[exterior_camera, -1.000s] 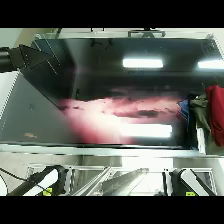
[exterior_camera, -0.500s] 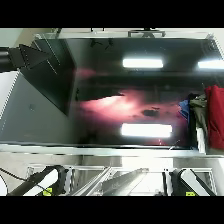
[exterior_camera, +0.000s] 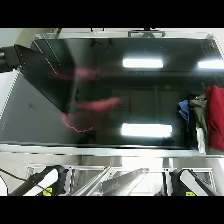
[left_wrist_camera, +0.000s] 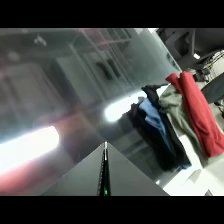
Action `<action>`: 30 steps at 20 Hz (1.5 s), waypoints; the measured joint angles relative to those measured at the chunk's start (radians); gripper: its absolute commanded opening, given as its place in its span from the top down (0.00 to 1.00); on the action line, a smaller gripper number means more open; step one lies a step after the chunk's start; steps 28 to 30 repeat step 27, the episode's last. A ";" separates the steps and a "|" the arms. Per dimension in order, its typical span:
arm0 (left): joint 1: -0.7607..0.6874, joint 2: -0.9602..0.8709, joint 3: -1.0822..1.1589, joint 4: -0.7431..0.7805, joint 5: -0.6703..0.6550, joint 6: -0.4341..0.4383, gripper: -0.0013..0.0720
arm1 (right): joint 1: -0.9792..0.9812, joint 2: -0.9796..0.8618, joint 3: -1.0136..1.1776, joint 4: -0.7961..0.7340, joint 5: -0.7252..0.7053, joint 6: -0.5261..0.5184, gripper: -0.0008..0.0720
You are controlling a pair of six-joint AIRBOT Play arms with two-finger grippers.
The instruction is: Fold the shirts.
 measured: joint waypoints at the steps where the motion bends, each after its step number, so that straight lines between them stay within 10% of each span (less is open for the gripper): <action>1: 0.003 0.024 -0.038 0.016 0.000 -0.002 0.96 | 0.058 0.006 -0.013 0.024 -0.014 -0.014 0.97; 13: 0.008 0.500 -0.986 0.089 0.122 0.036 0.95 | 0.779 0.219 -0.682 0.097 -0.468 -0.177 0.96; 30: 0.008 0.583 -1.115 0.092 0.135 0.044 0.96 | 0.836 0.222 -0.742 0.123 -0.541 -0.187 0.96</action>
